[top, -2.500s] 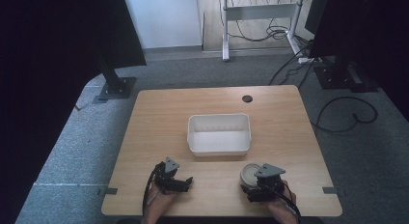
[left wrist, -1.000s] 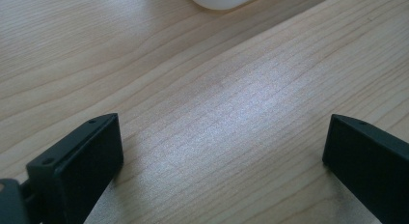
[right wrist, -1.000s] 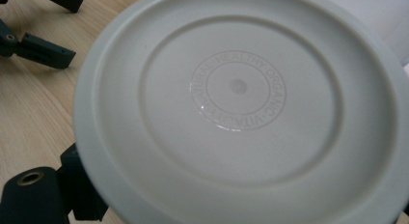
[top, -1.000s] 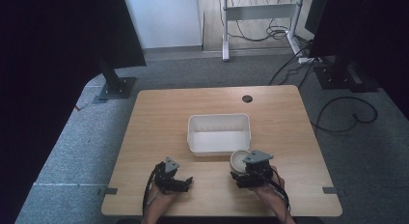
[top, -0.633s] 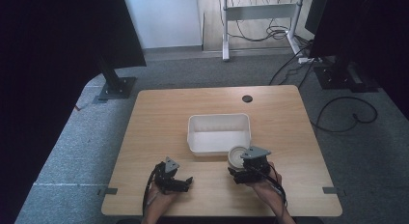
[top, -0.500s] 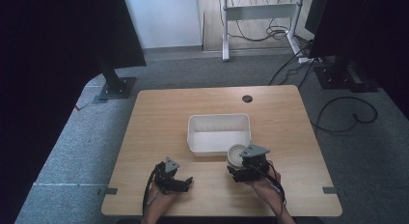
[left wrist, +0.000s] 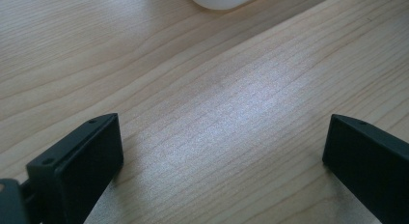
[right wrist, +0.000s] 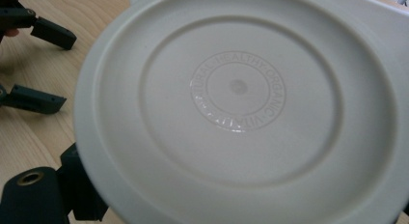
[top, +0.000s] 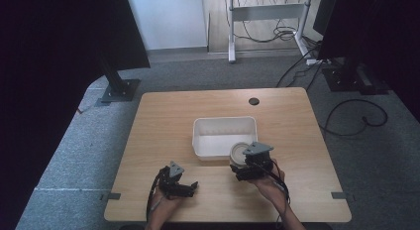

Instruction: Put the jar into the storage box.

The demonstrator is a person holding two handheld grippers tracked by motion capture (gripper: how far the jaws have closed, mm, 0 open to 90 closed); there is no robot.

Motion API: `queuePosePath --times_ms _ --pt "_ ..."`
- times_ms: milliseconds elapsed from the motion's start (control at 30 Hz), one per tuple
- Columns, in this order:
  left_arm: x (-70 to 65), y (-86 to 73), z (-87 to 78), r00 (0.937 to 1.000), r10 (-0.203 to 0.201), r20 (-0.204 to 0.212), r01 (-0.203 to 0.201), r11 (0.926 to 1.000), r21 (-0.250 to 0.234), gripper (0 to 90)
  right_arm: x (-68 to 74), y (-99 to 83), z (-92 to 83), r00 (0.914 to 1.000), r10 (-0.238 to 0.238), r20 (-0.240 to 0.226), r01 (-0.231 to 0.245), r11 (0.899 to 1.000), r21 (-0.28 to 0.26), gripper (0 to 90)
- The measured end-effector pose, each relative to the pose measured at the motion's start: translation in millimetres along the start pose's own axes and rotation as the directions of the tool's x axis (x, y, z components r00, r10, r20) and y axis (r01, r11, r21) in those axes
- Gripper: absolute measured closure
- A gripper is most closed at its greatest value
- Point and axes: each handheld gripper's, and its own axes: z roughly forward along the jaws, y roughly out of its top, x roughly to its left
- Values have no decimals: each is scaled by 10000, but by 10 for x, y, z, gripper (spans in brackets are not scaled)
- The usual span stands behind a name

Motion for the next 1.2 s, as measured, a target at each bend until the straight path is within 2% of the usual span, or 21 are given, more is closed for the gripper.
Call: queuePosePath --times_ms 667,1200 --pt "0 -1 1 10000 -4 4 4 10000 -17 2 -51 237 233 9997 -8 253 9 10000 -40 97" --pt "0 -1 1 10000 -8 5 8 10000 -19 2 -37 410 497 9998 26 178 -21 9996 -268 97"
